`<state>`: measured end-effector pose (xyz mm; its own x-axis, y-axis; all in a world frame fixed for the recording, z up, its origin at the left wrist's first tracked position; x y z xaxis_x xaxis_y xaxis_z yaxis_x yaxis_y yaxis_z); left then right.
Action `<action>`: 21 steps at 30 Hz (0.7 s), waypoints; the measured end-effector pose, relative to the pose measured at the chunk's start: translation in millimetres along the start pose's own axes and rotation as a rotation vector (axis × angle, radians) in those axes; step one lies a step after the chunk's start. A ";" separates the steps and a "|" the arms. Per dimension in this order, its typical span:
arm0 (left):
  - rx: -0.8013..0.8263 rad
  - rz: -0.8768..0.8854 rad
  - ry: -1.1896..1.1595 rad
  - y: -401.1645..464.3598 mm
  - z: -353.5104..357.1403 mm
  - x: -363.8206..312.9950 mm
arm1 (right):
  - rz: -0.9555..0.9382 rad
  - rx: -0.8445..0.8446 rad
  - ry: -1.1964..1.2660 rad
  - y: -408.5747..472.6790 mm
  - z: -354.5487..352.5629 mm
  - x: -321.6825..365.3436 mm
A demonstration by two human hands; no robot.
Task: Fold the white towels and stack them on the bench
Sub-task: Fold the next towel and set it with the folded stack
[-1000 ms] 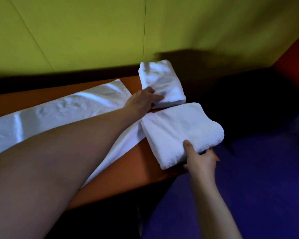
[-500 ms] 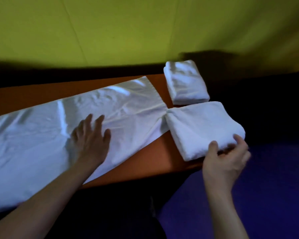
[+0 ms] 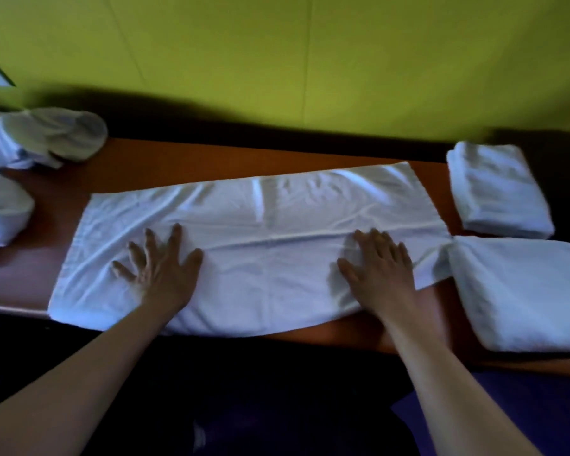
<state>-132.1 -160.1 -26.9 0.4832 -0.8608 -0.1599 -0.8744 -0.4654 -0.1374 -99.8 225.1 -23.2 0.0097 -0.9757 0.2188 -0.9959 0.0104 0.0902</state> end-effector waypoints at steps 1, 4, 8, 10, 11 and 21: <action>-0.006 0.012 -0.003 7.1 1.3 0.2 | 0.010 0.025 -0.012 2.8 6.9 0.1; -0.008 0.070 0.023 36.3 2.5 -6.0 | 0.037 -0.005 -0.033 6.9 14.9 6.8; -0.026 0.152 0.049 82.3 0.6 -15.5 | 0.128 0.007 -0.019 17.0 17.4 27.3; -0.034 0.193 0.048 101.7 -0.2 -21.0 | 0.166 -0.009 -0.034 22.3 19.2 36.4; -0.034 0.218 0.047 110.5 -2.2 -24.4 | 0.182 -0.001 -0.040 23.5 21.3 41.4; -0.159 0.459 -0.213 34.1 1.1 -95.7 | 0.172 -0.144 -0.062 69.6 -24.6 16.6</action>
<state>-208.1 -93.4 -17.3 0.0334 -0.9301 -0.3658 -0.9860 -0.0905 0.1402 -166.7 215.0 10.6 -0.1692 -0.9684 0.1835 -0.9591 0.2046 0.1957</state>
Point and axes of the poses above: each hand's wrist, its own y-axis towards the middle knuckle, its own z-axis out of the palm, x = y × z, the point moved 4 cm from there along y, towards the middle knuckle, and after that the axes turned 7 degrees about -z, right-handed, at the moved point
